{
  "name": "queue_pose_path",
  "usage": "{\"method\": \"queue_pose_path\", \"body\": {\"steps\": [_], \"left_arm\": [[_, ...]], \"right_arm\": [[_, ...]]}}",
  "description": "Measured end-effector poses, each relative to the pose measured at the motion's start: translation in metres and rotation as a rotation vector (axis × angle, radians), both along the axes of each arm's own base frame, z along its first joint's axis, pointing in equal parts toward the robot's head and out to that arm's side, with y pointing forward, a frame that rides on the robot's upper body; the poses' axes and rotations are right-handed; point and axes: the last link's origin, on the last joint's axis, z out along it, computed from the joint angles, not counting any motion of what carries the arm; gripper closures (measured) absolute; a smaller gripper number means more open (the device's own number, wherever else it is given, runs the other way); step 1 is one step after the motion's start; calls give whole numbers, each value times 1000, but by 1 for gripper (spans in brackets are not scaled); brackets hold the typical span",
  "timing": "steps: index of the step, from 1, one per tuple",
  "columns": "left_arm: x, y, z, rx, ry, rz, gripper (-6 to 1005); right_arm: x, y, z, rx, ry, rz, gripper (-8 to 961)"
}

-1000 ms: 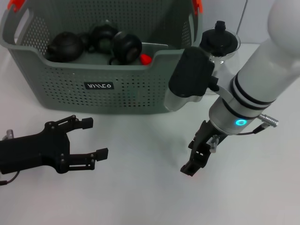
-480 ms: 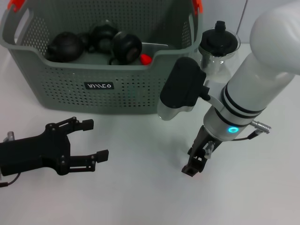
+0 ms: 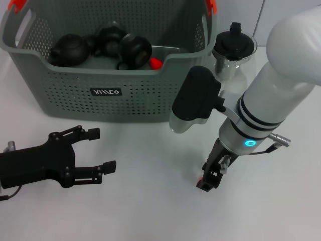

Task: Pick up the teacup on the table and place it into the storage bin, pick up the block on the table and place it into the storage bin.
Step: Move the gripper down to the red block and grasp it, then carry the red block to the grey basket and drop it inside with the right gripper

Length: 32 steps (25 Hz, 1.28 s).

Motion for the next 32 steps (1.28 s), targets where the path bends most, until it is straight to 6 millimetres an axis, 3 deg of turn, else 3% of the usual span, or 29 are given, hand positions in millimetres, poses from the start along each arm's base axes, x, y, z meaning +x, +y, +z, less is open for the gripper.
{"method": "queue_pose_path", "body": {"steps": [15,17,18,22,29,32], "left_arm": [[-1,-1,0,1,0,5,47],[-1,-1,0,1,-1,5,47],[-1,-1,0,0,-1,5,47],[-3,-4,2,2,2,9,47],[-7,-7,4,10,-2,24,47],[-6,-8,3,7,-5,23,47]], "right_arm": [[-2,-1,0,-1,15,4,616],[-7,-2,4,-1,42,10,707],[-13,-2,9,4,72,15,752],[-48,2,44,55,244,49,751],[-128,26,143,221,735,144,752],[-146,46,154,250,799,163,752]]}}
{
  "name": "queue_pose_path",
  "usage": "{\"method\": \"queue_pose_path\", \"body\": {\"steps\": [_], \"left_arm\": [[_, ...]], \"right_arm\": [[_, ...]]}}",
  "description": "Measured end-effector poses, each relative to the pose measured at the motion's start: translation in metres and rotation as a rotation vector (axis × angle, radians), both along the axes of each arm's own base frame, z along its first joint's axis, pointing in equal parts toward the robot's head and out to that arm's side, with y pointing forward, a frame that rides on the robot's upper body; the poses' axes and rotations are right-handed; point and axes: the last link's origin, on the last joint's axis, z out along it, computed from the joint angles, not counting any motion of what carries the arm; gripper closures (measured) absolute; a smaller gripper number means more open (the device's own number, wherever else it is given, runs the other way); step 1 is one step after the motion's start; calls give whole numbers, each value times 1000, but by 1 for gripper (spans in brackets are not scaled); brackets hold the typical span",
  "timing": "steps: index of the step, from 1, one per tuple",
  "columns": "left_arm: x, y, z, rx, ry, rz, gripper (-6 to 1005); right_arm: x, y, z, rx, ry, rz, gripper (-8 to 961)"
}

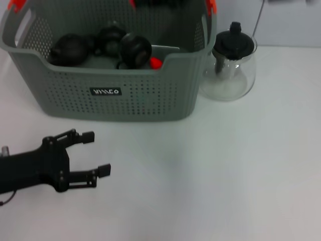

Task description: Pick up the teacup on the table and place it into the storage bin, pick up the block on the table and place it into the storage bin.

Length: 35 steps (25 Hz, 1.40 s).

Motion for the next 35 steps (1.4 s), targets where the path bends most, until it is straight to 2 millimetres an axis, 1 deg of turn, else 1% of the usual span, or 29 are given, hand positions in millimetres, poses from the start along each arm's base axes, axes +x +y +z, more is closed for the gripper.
{"method": "queue_pose_path", "body": {"steps": [2,4,5,7,9,11,16,19,23,27,28,31,33,35], "left_arm": [[0,0,-1,-1,-2,0,47],[0,0,-1,-2,-3,0,47],[0,0,-1,-2,-3,0,47],[1,0,-1,-3,-5,-1,47],[1,0,-2,-3,-6,0,47],[1,0,-2,-4,-6,0,47],[1,1,-1,-4,-6,0,47],[2,1,-1,-4,-5,-2,47],[2,2,-1,-4,-5,-3,47],[3,3,0,2,-8,-4,47],[3,3,0,4,-11,-4,47],[4,3,1,5,-20,-7,47],[5,2,1,2,-26,-11,47],[5,1,2,-1,-33,-15,47]], "right_arm": [[-3,19,-8,24,-37,-20,752],[-2,37,-21,53,-93,-45,751],[1,47,-30,69,-131,-60,751],[6,59,-44,89,-188,-71,751],[10,65,-57,93,-229,-69,751],[14,66,-66,90,-254,-56,752],[18,66,-73,101,-265,-47,741],[19,65,-71,105,-262,-48,599],[16,63,-62,122,-235,-34,421],[13,48,-45,104,-136,26,252],[16,41,-37,95,-76,58,242],[33,18,-18,82,98,137,213],[56,3,-7,87,214,177,194],[81,-9,-3,78,272,191,174]]}}
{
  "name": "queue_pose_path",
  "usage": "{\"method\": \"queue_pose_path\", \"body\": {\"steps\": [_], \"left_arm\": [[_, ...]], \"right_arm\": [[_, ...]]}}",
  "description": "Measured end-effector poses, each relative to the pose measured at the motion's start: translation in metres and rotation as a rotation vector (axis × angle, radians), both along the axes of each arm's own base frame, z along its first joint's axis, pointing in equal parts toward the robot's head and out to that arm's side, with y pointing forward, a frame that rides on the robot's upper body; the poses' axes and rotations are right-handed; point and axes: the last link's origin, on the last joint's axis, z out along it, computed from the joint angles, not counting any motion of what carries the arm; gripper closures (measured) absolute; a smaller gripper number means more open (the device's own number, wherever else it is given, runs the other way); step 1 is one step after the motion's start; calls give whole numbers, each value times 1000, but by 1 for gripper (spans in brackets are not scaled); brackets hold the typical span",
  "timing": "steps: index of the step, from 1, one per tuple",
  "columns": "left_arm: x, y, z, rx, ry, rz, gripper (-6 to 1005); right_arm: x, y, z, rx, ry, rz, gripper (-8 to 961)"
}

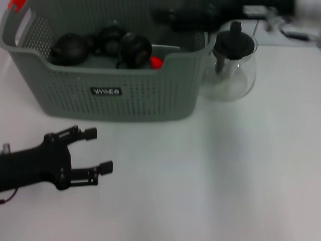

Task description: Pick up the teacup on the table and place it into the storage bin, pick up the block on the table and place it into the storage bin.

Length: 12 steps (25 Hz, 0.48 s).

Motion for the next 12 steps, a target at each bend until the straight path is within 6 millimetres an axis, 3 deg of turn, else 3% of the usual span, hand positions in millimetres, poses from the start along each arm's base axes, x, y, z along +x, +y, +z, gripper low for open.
{"method": "queue_pose_path", "body": {"steps": [7,12], "left_arm": [[1,0,-2,-18,-8,-2,47],[1,3,-9,-25,-15,16,47]], "right_arm": [[97,-47,-25,-129,28,31,152],[135,-57,-57,-225,-78,-75,150]]}}
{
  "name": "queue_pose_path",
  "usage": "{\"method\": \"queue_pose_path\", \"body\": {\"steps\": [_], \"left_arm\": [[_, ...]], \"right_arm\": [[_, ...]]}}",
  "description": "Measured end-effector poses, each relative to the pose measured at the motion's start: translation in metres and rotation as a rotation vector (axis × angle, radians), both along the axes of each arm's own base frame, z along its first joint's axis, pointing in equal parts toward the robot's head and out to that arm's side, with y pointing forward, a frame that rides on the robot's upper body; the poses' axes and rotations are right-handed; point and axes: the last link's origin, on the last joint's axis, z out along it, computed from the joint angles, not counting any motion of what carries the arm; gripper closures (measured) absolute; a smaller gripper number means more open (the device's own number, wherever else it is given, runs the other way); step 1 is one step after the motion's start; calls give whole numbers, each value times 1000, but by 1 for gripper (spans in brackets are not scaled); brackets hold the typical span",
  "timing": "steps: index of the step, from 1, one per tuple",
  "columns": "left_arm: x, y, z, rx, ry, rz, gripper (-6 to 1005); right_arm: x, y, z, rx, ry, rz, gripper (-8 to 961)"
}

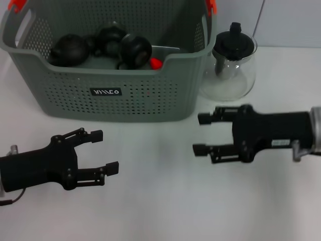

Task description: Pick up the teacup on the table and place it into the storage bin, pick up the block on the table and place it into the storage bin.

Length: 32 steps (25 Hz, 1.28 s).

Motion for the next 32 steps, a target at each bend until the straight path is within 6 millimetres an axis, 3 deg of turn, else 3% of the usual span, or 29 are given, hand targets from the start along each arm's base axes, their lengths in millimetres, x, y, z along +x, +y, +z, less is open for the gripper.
{"method": "queue_pose_path", "body": {"steps": [4,8,32], "left_arm": [[-2,1,-4,-10,0,16,47],[-3,1,-6,-11,2,22,47],[-3,1,-7,-14,2,22,47]], "right_arm": [[14,1,-19,3,-86,-58,148],[17,3,-27,-4,-119,-70,42],[14,7,-26,6,-117,-63,15]]}}
